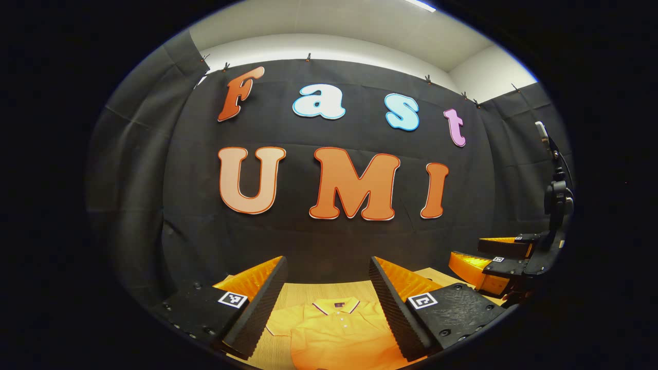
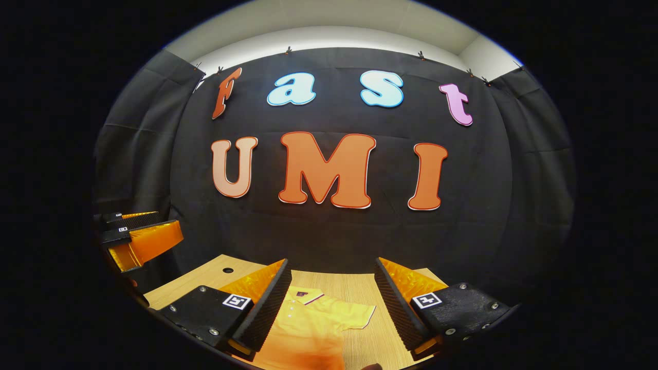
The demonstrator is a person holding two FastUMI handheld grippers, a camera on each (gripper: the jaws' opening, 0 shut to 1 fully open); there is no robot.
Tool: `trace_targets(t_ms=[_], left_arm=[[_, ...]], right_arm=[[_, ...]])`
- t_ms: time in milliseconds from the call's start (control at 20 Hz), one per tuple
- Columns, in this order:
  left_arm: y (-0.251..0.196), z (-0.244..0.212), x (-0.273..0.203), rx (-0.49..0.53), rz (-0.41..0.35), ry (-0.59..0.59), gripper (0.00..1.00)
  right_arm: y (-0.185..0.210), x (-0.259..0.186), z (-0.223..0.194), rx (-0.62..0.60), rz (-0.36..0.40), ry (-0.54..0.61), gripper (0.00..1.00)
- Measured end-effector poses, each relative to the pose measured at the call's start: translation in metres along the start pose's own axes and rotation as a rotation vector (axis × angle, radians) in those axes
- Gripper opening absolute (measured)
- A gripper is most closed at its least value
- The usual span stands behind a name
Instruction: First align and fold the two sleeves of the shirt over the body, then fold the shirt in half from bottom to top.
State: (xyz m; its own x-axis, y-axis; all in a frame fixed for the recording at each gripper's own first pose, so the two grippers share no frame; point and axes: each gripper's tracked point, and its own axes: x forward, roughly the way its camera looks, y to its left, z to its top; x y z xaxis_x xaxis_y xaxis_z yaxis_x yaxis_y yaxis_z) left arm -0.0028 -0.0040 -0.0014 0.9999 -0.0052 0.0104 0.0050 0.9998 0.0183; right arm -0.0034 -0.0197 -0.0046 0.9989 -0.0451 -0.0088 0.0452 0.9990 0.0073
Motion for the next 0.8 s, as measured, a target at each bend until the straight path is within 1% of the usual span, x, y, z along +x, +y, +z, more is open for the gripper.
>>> trace_targets(t_ms=[50,200,450,650,800], left_arm=[[0.0,0.0,-0.002,0.003,0.001,-0.005,0.97],[0.003,0.0,-0.008,0.011,0.004,-0.013,0.97],[0.01,-0.005,-0.023,0.013,-0.008,-0.01,0.97],[0.016,-0.014,-0.032,0.013,-0.02,0.002,0.97],[0.02,-0.01,-0.03,0.024,0.003,-0.017,0.98]], right_arm=[[0.0,0.0,0.001,0.002,0.001,-0.003,0.98],[-0.003,0.0,-0.002,-0.009,-0.011,-0.001,0.98],[-0.013,0.004,-0.02,-0.043,-0.05,0.044,0.98],[-0.025,0.016,-0.048,-0.058,-0.082,0.121,0.98],[-0.032,0.036,-0.074,-0.062,-0.068,0.182,0.98]])
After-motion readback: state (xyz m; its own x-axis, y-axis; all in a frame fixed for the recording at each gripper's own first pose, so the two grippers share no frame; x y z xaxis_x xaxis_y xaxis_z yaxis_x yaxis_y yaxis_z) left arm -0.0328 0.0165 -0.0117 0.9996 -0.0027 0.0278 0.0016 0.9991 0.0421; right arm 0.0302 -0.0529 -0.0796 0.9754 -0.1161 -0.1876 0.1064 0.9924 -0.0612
